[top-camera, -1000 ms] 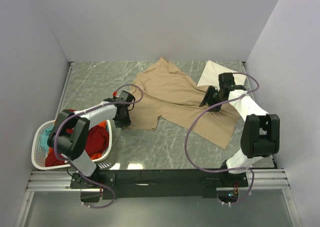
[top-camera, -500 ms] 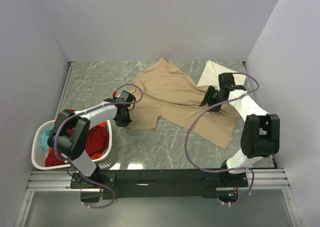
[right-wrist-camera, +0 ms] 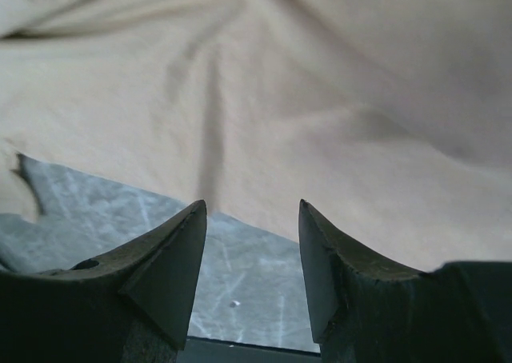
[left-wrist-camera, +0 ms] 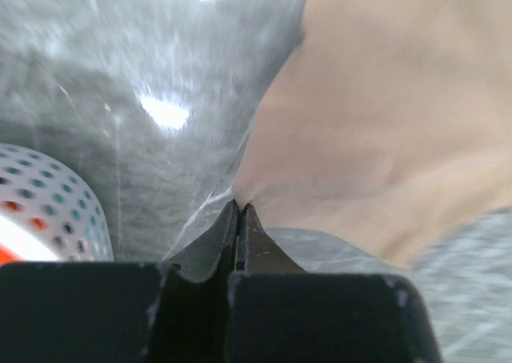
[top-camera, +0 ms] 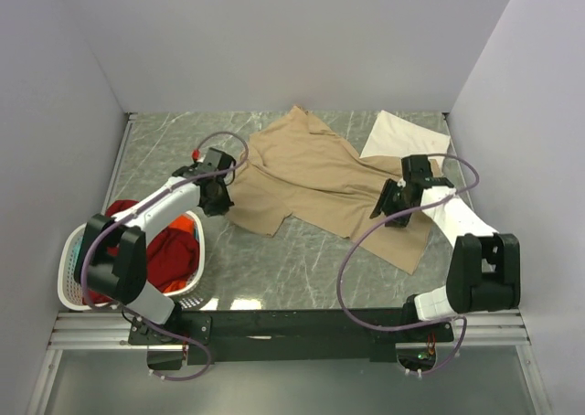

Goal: Fold and stack the t-shirts
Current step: Flatten the tshirt out

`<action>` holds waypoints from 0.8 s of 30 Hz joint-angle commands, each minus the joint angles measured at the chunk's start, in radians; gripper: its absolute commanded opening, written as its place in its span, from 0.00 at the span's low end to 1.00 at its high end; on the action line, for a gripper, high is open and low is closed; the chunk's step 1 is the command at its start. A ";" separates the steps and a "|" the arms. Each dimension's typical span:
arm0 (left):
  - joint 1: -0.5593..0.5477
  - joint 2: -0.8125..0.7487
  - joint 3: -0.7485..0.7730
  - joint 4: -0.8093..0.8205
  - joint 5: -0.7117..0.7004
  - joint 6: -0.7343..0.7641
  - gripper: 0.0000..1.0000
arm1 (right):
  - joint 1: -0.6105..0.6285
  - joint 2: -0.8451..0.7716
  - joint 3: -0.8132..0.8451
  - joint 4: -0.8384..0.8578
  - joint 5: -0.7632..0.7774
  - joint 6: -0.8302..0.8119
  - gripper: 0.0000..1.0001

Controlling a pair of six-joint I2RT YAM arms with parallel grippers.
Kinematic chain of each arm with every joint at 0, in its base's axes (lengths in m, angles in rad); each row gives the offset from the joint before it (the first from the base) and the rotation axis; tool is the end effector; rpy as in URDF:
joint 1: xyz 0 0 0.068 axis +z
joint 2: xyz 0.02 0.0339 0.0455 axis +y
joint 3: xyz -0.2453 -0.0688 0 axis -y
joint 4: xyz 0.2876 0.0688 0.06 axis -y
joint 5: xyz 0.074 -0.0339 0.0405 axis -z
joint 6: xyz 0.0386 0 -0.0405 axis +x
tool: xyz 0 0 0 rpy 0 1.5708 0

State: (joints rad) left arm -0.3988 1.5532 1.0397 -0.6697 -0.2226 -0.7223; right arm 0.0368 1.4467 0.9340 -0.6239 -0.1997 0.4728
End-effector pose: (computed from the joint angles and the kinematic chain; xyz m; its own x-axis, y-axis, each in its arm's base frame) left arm 0.3147 -0.1233 0.1664 -0.8397 -0.3459 -0.4187 -0.3376 0.9363 -0.0965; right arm 0.3162 0.0193 0.1667 -0.8615 0.4149 -0.2926 0.3065 0.8845 0.3518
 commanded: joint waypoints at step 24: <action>0.308 -0.010 0.174 0.027 0.238 0.302 0.00 | 0.281 0.107 -0.008 -0.043 0.222 0.265 0.56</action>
State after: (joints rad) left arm -0.1051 1.5288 1.1717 -0.6846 -0.0196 -0.4644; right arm 0.2916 1.5528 0.8623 -0.6083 -0.0490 0.7151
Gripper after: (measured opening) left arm 0.013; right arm 0.559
